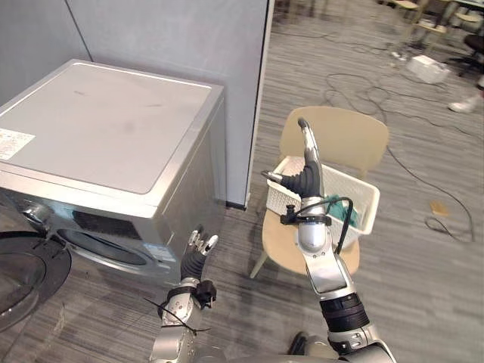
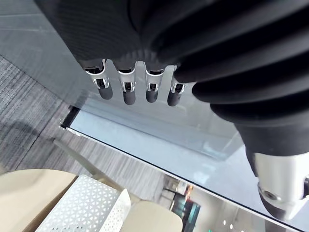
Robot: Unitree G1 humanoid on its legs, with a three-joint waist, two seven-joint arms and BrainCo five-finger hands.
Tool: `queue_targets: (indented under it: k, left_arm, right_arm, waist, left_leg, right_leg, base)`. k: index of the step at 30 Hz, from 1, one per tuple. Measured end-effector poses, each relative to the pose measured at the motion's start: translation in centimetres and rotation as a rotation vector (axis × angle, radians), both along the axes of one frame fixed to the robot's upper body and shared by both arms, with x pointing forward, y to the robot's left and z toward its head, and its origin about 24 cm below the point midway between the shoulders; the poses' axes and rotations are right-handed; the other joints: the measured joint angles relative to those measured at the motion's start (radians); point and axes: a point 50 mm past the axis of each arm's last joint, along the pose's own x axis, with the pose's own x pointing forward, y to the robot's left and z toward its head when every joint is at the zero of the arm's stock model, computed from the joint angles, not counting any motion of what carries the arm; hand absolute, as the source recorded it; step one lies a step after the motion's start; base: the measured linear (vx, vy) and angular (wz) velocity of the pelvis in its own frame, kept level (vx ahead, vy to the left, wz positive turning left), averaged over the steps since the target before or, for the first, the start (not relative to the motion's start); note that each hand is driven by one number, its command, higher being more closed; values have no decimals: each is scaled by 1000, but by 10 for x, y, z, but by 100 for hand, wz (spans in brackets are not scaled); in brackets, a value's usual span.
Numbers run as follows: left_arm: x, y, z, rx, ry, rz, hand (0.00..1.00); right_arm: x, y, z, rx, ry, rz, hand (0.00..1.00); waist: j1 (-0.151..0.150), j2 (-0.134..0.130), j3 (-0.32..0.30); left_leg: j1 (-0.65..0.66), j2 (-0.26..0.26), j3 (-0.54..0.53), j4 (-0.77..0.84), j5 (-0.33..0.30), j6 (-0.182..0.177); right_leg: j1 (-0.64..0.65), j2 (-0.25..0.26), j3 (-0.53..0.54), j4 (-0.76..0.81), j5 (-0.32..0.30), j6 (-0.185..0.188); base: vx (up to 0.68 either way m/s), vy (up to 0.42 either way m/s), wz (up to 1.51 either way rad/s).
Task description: Pick up the laundry basket with both hands and put the clothes into the washing machine.
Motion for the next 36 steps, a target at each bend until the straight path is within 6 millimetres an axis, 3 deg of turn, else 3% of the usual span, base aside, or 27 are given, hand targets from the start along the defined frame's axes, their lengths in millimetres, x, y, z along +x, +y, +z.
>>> queue_targets:
  k: [1, 3, 4, 5, 6, 8, 9, 11, 12, 13, 14, 15, 18, 22, 23, 29, 32, 36]
  left_arm:
    - [-3, -5, -11, -11, 56, -3, 0]
    - [-3, -10, -11, -7, 58, -20, 0]
    - [0, -16, -9, -24, 49, -15, 0]
    - [1, -16, -8, -44, 44, 11, 0]
    - [1, -14, -9, -48, 47, 25, 0]
    - [-1, -10, -10, -27, 50, 21, 0]
    - [0, -8, -9, -16, 46, 14, 0]
    - [0, -5, -8, 1, 40, 17, 0]
    - [-2, -5, -9, 0, 43, 18, 0]
    - [-4, -6, -11, 7, 50, 17, 0]
    - [-7, -3, -13, 33, 62, 16, 0]
    - [-7, 7, -15, 69, 73, 20, 0]
    - [-9, 20, -16, 116, 83, 22, 0]
    - [-18, 30, -20, 120, 109, 64, 0]
    - [-23, 16, -24, 58, 118, 60, 0]
    - [-27, 18, -26, 58, 131, 70, 0]
    - [-32, 26, -26, 52, 136, 122, 0]
    - [-41, 36, -29, 51, 161, 170, 0]
  right_arm:
    - [-6, -12, -10, -12, 33, -44, 0]
    - [-12, -25, -15, -5, 52, -94, 0]
    - [-19, -37, -15, -13, 45, -133, 0]
    - [-23, -42, -12, -38, 31, -133, 0]
    - [-24, -42, -10, -49, 26, -124, 0]
    - [-27, -41, -2, -68, -15, -111, 0]
    - [-28, -40, 2, -77, -37, -102, 0]
    - [-30, -40, 5, -84, -67, -82, 0]
    - [-30, -41, 5, -89, -67, -81, 0]
    - [-32, -46, 2, -102, -57, -86, 0]
    - [-35, -52, -6, -112, -18, -100, 0]
    - [-41, -55, -16, -84, 36, -119, 0]
    - [-44, -57, -22, -24, 67, -134, 0]
    - [-44, -53, -15, -10, 32, -103, 0]
    - [-52, -60, -14, -23, 30, -128, 0]
    - [-51, -60, -16, -16, 37, -127, 0]
    - [-49, -67, -27, 57, 89, -108, 0]
    - [-46, -79, -49, 209, 176, -110, 0]
  waist:
    - [-5, 59, -9]
    - [-11, 57, -10]
    - [-18, 67, -5]
    - [-26, 77, 3]
    - [-27, 68, 9]
    - [-31, 53, 17]
    - [-32, 42, 16]
    - [-32, 26, 17]
    - [-34, 32, 14]
    - [-34, 52, 4]
    - [-29, 51, -4]
    - [-55, -8, -2]
    - [-61, -52, -1]
    - [-58, -54, -3]
    - [-63, -8, 14]
    - [-61, -11, 39]
    - [-60, -12, 66]
    - [-40, 9, 109]
  left_leg:
    - [11, 69, -44, -20, 35, -57]
    - [7, 67, -51, -16, 110, -62]
    - [-20, 74, -55, 55, 168, -66]
    - [-97, 91, -55, 223, 247, -55]
    - [-138, 103, -58, 310, 270, -55]
    - [-216, 129, 12, 444, 198, -41]
    - [-238, 140, 66, 414, 182, -16]
    - [-262, 163, 180, 160, 182, 6]
    - [-259, 162, 192, 67, 204, 6]
    - [-260, 159, 195, -53, 286, 16]
    - [-254, 145, 191, -79, 352, -67]
    - [-246, 87, 195, -107, 350, -49]
    - [-212, 28, 220, -138, 353, -37]
    - [-151, 2, 244, -177, 349, -31]
    - [-20, -35, 272, -452, 480, -22]
    - [-24, -33, 268, -446, 479, -22]
    - [-36, -23, 263, -418, 468, -24]
    - [-92, 25, 268, -236, 369, -25]
  right_leg:
    - [14, 38, -37, 67, -54, -15]
    - [18, 40, -52, 78, -98, -14]
    - [45, 55, -65, 59, -124, -20]
    - [93, 74, -60, 12, -124, -26]
    - [124, 81, -59, -18, -126, -29]
    - [214, 90, -41, -77, -125, -30]
    - [234, 81, -31, -89, -124, -30]
    - [254, 55, -16, -108, -118, -20]
    - [254, 52, -14, -109, -115, -13]
    - [255, 58, -9, -116, -108, 8]
    - [255, 45, 9, -118, -113, 40]
    - [251, -10, -1, -110, -103, 59]
    - [255, -68, -8, -102, -73, 84]
    - [289, -87, -10, -107, -41, 98]
    - [304, -75, -38, -145, -35, 90]
    - [304, -75, -43, -142, -35, 89]
    - [302, -74, -63, -123, -35, 89]
    - [271, -67, -61, -67, -22, 71]
  base:
    - [521, -489, 58]
    - [348, -338, 21]
    - [406, -374, 9]
    - [388, -315, 1]
    - [346, -210, -25]
    - [314, -127, -31]
    - [333, -47, -32]
    - [266, 82, -40]
    - [143, 157, -42]
    - [164, 250, -59]
    - [240, 328, -29]
    - [233, 308, 0]
    - [143, 172, 14]
    - [84, 114, -3]
    - [0, 0, 0]
    - [0, 0, 1]
    - [-8, -5, 5]
    - [-30, 12, -28]
